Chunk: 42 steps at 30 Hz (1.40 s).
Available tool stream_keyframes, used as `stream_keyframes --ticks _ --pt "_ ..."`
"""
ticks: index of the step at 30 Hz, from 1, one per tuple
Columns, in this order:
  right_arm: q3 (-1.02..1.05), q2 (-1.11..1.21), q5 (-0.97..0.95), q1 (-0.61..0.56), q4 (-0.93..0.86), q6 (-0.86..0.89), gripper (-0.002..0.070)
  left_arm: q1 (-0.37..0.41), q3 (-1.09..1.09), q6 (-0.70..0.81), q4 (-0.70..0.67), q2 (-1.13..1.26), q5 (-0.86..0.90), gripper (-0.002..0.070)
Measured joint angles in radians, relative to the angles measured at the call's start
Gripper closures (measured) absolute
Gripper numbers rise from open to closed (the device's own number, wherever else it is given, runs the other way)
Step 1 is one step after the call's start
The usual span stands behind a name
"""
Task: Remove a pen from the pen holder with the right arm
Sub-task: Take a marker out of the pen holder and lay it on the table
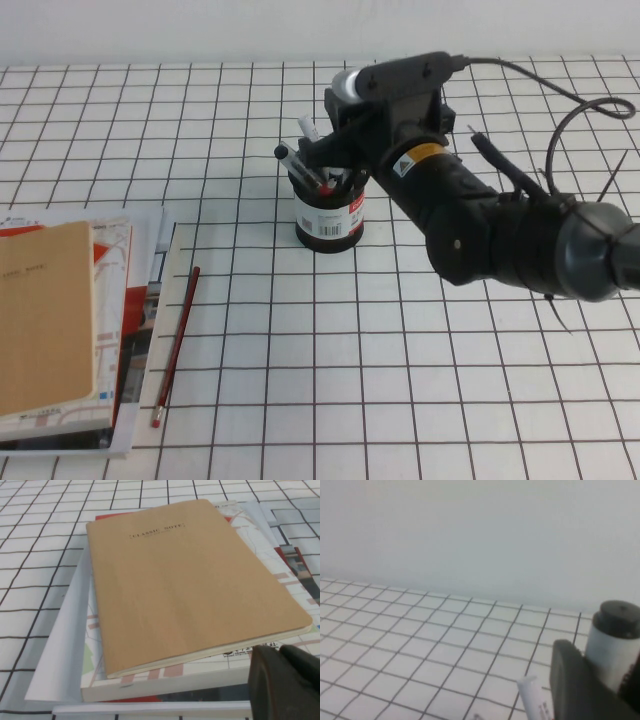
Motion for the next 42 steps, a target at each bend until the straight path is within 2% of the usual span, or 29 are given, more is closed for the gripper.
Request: stream_keyframes --ticks 7,10,18,21,23,32,42 --pt "0.0 -0.139 0.057 0.0 0.0 -0.061 0.0554 0.0 0.0 0.0 0.0 0.0 0.0 0.0679" --pt "-0.005 -0.213 0.179 -0.002 0.0 -0.069 0.0554 0.0 0.0 0.0 0.0 0.0 0.0 0.0679" --pt "-0.172 -0.295 0.847 -0.002 -0.004 0.048 0.0554 0.0 0.0 0.0 0.0 0.0 0.0 0.0679" --pt "-0.221 -0.288 1.026 -0.002 -0.004 0.125 0.0554 0.0 0.0 0.0 0.0 0.0 0.0 0.0679" --pt "-0.229 -0.27 1.081 -0.002 0.007 0.163 0.0554 0.0 0.0 0.0 0.0 0.0 0.0 0.068" --pt "-0.232 -0.092 1.116 0.059 0.131 0.249 0.0554 0.0 0.0 0.0 0.0 0.0 0.0 0.0679" --pt "-0.232 0.099 0.895 0.131 0.298 0.219 0.0554 0.0 0.0 0.0 0.0 0.0 0.0 0.0679"
